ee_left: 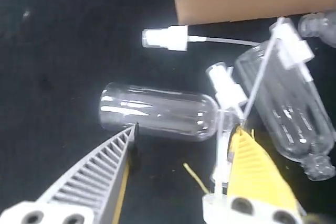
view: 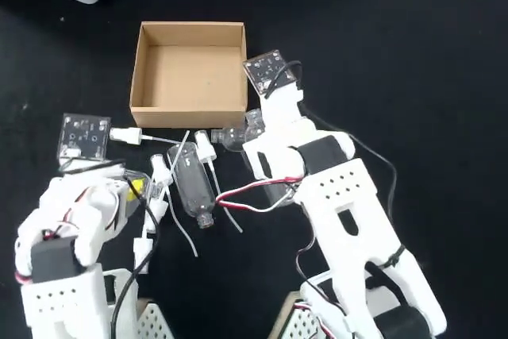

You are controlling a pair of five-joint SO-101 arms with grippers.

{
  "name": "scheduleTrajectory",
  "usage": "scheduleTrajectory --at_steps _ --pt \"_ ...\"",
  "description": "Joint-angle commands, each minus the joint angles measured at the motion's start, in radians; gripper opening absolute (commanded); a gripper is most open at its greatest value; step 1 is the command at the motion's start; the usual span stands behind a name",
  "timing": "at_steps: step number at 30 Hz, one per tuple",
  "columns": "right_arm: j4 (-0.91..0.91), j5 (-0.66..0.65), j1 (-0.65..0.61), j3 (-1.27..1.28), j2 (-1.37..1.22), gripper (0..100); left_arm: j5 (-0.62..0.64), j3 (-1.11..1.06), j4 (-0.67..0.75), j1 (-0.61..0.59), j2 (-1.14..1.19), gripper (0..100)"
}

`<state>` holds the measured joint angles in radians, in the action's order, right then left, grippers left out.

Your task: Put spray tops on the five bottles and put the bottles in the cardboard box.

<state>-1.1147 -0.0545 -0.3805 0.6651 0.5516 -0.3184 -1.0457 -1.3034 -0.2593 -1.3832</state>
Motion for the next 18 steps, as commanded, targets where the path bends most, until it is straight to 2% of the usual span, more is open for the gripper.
scheduleTrajectory --at_steps 1,13,18 --pt "0.025 0.008 0.023 -0.007 0.045 5.0 0.04 0.102 0.017 0.059 0.098 27" --pt "0.025 0.008 0.023 -0.007 0.045 5.0 0.114 0.237 0.015 0.104 0.396 27" --pt "0.025 0.008 0.023 -0.007 0.044 5.0 0.199 0.314 0.018 0.101 0.503 27"
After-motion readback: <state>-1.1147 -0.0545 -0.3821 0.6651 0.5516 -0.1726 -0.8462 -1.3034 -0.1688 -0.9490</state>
